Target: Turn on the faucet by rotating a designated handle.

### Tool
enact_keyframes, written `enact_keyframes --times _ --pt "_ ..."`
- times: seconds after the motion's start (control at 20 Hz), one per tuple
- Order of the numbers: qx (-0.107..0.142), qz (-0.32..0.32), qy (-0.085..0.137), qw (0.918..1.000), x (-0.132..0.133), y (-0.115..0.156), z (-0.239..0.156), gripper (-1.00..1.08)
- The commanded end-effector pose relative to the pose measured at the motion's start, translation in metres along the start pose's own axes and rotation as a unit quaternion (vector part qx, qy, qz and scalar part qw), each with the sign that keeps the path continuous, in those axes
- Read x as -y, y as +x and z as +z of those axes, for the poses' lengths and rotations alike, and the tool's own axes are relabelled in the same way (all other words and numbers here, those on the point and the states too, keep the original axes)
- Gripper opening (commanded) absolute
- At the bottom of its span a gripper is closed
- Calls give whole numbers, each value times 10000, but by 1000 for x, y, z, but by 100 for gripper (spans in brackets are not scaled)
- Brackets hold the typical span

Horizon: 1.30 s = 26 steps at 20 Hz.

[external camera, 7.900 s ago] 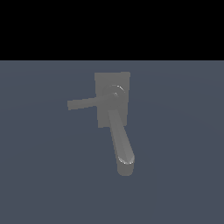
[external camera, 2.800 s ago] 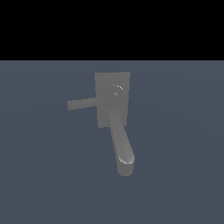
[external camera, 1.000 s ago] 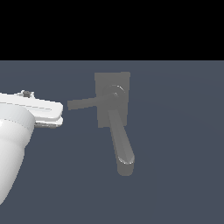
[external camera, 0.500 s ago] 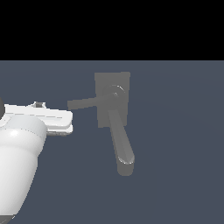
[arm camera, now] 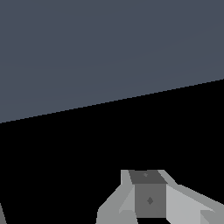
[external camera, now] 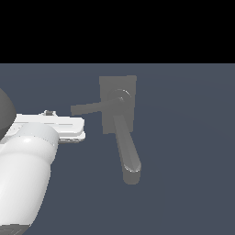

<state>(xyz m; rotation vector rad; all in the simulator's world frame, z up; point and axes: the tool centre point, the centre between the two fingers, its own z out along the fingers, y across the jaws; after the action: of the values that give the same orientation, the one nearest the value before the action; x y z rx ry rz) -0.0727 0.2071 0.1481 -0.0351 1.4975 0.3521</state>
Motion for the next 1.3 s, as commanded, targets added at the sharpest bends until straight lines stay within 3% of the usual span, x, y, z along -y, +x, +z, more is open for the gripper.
enact_keyframes --times 0.0,0.45,0.85,1.25 --pt "-89 -98 83 9999 10 5 -4 -100" --pt "-158 -533 223 9982 44 3 -4 -100" --pt "-358 -839 561 9943 87 10 -16 -100" --pt "-349 -876 601 9937 92 5 -17 -100"
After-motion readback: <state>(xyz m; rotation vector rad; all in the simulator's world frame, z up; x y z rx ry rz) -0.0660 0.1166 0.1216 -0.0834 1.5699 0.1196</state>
